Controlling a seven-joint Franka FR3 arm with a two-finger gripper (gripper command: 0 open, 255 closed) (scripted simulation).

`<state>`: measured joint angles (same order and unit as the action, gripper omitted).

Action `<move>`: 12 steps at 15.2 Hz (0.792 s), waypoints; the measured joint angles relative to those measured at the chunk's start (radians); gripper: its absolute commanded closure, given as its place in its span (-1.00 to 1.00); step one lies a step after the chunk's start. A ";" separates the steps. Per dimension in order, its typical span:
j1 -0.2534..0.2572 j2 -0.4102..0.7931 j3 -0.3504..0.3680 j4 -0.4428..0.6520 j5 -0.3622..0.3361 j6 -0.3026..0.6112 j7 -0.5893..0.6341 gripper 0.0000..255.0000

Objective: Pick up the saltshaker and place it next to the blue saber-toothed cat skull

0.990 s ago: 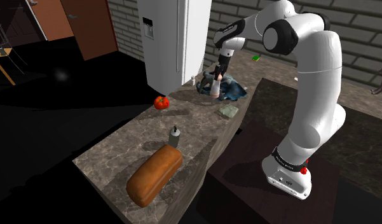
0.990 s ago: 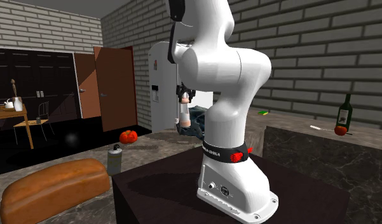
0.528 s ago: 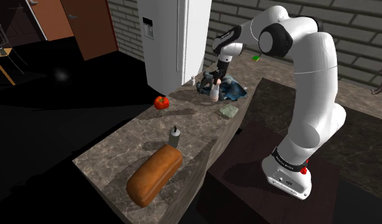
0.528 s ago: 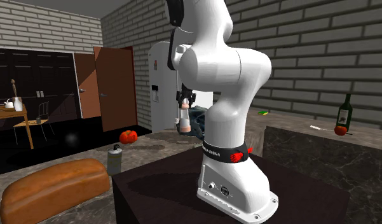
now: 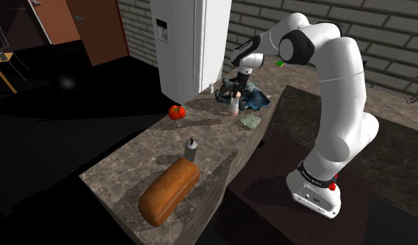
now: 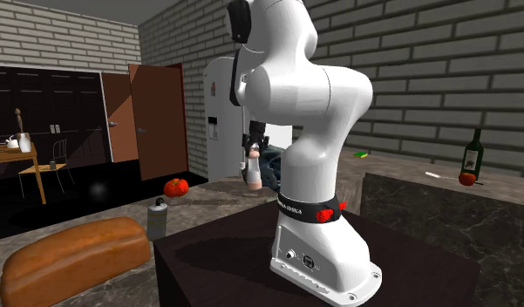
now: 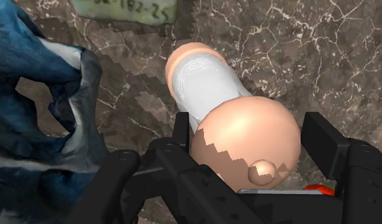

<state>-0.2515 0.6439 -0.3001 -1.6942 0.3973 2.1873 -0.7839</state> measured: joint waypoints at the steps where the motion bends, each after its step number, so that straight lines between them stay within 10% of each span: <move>1: -0.002 0.012 0.003 0.002 0.005 0.010 -0.004 1.00; 12: -0.018 0.107 0.031 0.013 0.040 0.091 -0.032 1.00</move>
<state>-0.2700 0.7505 -0.2694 -1.6816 0.4370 2.2780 -0.8154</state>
